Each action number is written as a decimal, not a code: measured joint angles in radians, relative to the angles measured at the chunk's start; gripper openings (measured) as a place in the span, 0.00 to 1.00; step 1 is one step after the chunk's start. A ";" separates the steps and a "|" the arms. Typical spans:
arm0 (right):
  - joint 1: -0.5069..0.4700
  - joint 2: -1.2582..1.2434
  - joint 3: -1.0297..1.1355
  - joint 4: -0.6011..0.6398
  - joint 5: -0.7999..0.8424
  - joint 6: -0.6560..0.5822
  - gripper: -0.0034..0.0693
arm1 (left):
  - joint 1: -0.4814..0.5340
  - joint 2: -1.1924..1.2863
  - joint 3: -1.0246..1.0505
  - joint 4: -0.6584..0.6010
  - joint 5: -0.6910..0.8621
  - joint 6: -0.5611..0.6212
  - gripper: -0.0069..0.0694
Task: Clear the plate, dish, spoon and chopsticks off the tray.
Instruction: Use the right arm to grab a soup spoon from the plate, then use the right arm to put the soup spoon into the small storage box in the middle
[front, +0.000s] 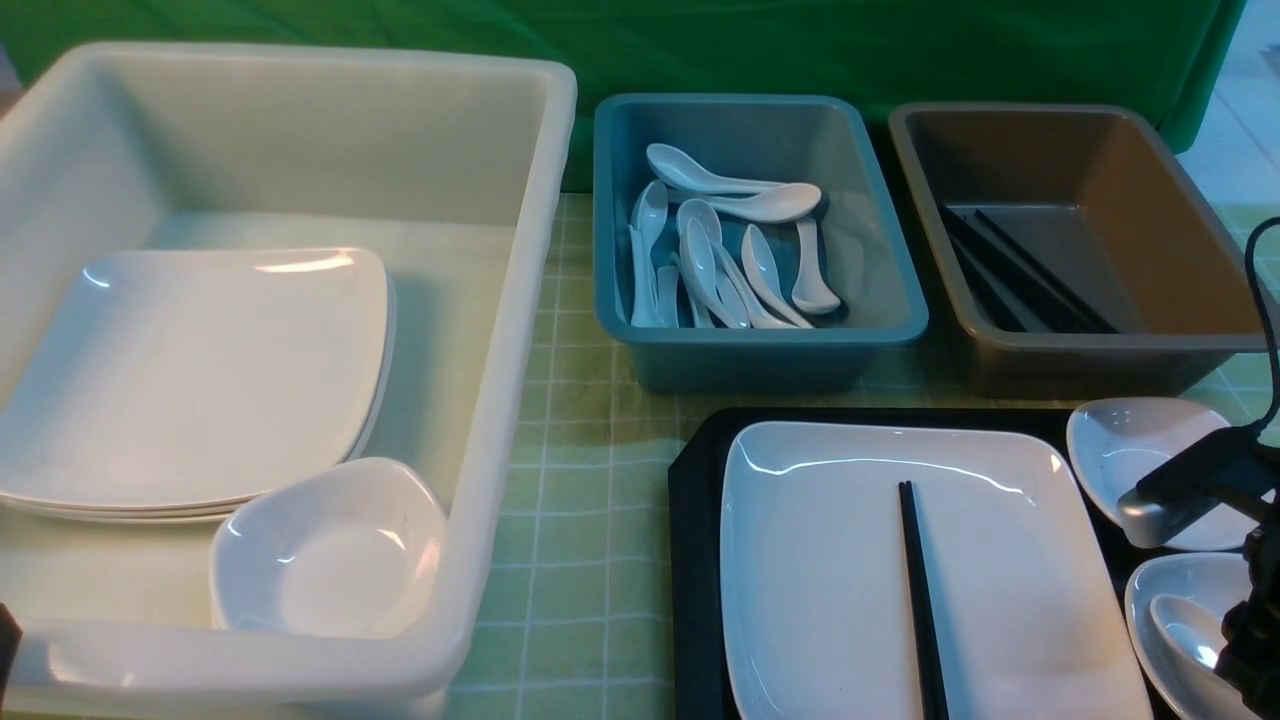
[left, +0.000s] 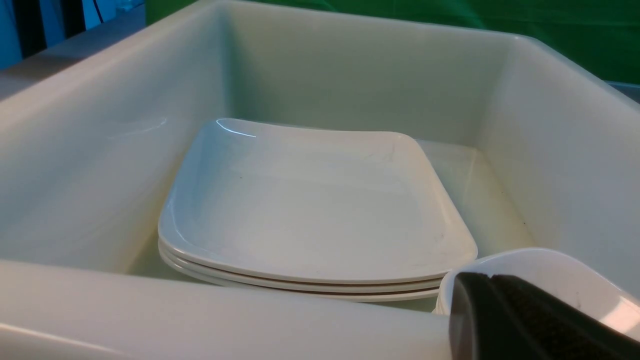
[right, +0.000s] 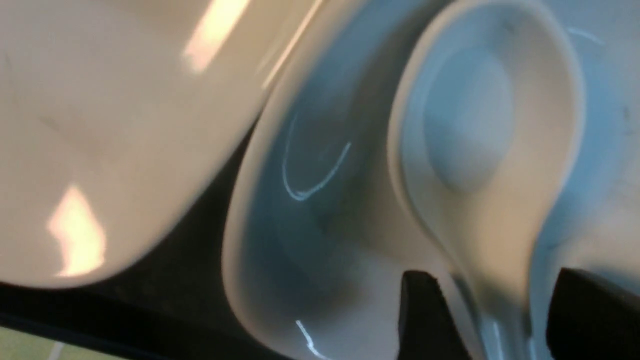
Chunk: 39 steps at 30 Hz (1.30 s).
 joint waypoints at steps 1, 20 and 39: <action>0.000 0.007 0.000 0.000 -0.006 -0.012 0.50 | 0.000 0.000 0.000 0.000 0.000 0.000 0.09; 0.000 0.036 -0.054 0.000 -0.009 -0.035 0.35 | 0.000 0.000 0.000 0.000 0.000 0.003 0.09; 0.282 -0.006 -0.689 0.185 -0.066 0.207 0.35 | 0.000 0.000 0.000 0.000 0.000 0.001 0.09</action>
